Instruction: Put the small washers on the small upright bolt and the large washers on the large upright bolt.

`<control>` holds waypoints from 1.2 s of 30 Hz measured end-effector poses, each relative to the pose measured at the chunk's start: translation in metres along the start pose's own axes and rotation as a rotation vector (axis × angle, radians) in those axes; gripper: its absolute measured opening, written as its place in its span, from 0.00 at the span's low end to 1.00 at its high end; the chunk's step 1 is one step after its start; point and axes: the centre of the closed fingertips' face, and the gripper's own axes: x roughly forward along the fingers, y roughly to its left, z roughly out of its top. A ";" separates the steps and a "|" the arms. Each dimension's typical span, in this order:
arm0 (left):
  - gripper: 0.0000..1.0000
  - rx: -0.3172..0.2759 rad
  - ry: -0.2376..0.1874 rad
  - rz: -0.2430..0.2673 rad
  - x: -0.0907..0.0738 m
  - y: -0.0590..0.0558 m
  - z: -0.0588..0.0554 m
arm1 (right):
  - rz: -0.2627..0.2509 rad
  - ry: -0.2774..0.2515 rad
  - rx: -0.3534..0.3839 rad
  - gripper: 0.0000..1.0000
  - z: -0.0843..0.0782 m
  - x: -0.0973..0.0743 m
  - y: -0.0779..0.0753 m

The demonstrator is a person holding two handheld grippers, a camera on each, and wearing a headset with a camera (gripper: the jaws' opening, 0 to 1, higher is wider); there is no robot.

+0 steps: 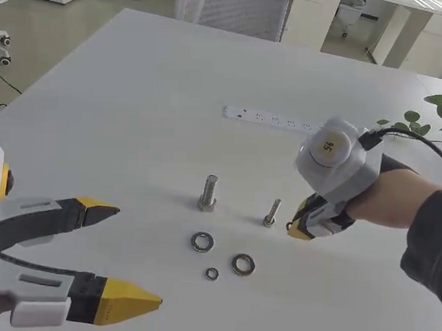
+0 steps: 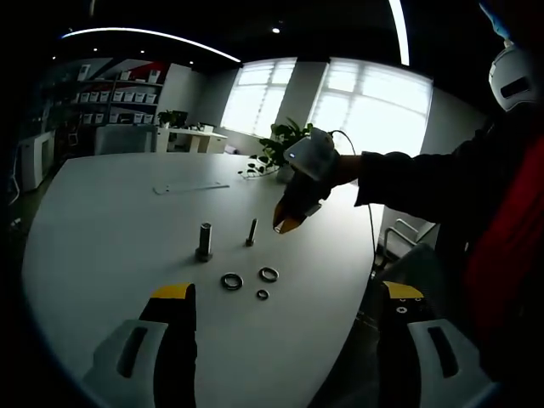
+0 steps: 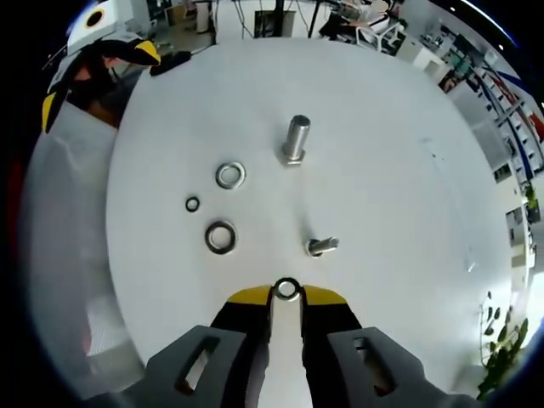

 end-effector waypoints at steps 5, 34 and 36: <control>0.88 0.003 0.000 0.002 -0.001 0.000 0.000 | -0.024 -0.011 -0.008 0.14 0.008 -0.010 -0.007; 0.88 -0.006 0.000 0.020 -0.005 0.004 0.001 | -0.049 -0.006 -0.085 0.14 0.038 -0.013 -0.028; 0.88 -0.008 -0.001 0.022 -0.005 0.005 0.000 | -0.044 -0.007 -0.086 0.14 0.037 -0.009 -0.030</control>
